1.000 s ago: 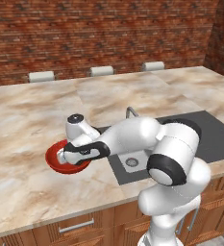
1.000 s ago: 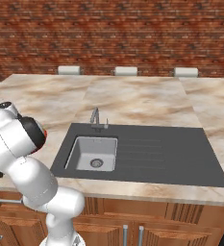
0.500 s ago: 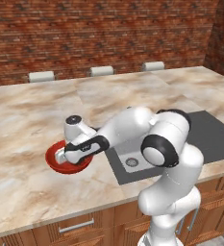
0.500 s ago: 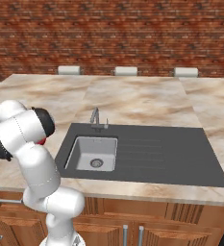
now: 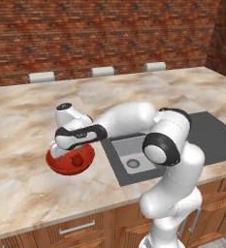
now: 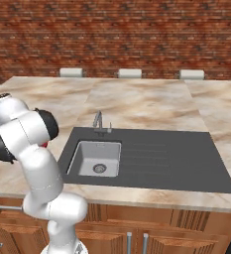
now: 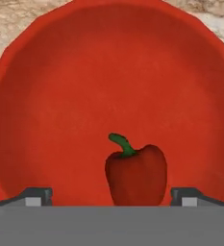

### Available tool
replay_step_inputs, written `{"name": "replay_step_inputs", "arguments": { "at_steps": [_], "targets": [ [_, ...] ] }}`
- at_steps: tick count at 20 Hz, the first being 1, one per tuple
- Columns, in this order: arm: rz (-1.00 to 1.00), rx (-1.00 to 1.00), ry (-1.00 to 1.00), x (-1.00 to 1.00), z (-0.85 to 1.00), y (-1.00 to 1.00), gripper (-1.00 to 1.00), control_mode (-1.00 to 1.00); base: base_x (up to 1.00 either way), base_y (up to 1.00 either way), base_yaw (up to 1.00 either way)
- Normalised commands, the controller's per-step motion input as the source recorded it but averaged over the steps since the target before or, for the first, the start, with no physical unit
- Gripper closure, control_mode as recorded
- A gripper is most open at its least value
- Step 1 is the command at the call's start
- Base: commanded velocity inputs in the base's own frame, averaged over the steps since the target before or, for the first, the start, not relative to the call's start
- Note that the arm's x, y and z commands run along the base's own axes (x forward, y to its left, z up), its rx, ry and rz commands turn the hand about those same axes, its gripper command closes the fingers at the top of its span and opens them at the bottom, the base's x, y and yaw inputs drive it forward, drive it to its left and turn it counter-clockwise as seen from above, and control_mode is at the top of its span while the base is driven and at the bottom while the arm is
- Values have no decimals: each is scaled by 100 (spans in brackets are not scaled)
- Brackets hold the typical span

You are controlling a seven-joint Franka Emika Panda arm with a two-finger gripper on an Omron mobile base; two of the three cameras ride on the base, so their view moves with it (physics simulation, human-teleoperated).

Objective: Pick the mangos from the cabinet and place them in one bowl. Pick the bell pepper from the sink and place it in the other bowl.

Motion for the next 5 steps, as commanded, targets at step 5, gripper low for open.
{"name": "replay_step_inputs", "arguments": {
  "at_steps": [5],
  "targets": [
    [-2, 3, 0, -75, 17, -48, -100, -100, 0, 0, 0]
  ]
}}
